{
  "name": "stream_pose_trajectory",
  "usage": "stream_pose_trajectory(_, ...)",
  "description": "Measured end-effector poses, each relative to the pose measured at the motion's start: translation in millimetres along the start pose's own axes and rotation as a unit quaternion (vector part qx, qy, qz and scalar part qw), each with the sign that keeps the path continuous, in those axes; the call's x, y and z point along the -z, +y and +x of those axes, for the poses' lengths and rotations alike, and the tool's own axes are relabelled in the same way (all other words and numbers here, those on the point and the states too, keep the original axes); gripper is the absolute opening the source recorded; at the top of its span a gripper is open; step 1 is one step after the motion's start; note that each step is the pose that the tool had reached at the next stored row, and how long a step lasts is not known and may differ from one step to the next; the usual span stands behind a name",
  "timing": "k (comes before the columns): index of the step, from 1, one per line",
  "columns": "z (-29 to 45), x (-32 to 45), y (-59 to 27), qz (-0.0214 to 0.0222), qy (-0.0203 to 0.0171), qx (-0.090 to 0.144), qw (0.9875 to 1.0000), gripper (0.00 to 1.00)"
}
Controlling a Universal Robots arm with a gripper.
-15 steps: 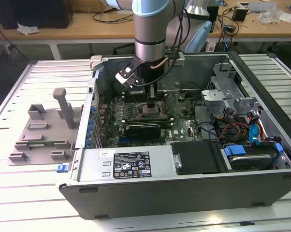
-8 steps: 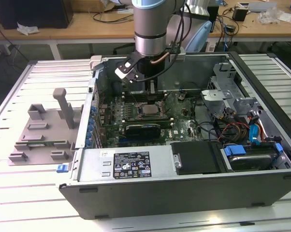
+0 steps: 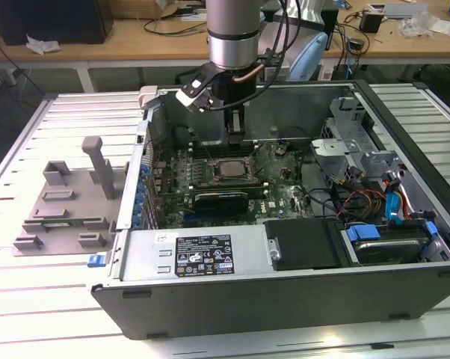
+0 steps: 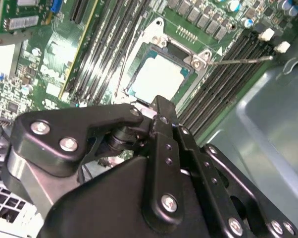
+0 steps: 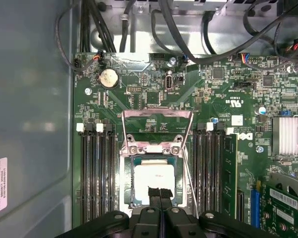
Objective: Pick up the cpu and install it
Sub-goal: 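Place the cpu into insertion slot, then close the cpu cover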
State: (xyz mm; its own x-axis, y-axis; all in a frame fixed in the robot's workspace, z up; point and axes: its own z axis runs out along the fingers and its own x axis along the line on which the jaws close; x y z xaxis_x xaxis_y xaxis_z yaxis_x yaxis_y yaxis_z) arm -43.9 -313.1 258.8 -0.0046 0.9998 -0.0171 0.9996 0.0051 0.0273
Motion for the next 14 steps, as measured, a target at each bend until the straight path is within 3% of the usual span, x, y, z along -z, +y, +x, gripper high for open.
stream_pose_trajectory(14, 0.0, 0.2, 0.0, 0.0001, -0.0001, 0.000, 1.0000, 0.11)
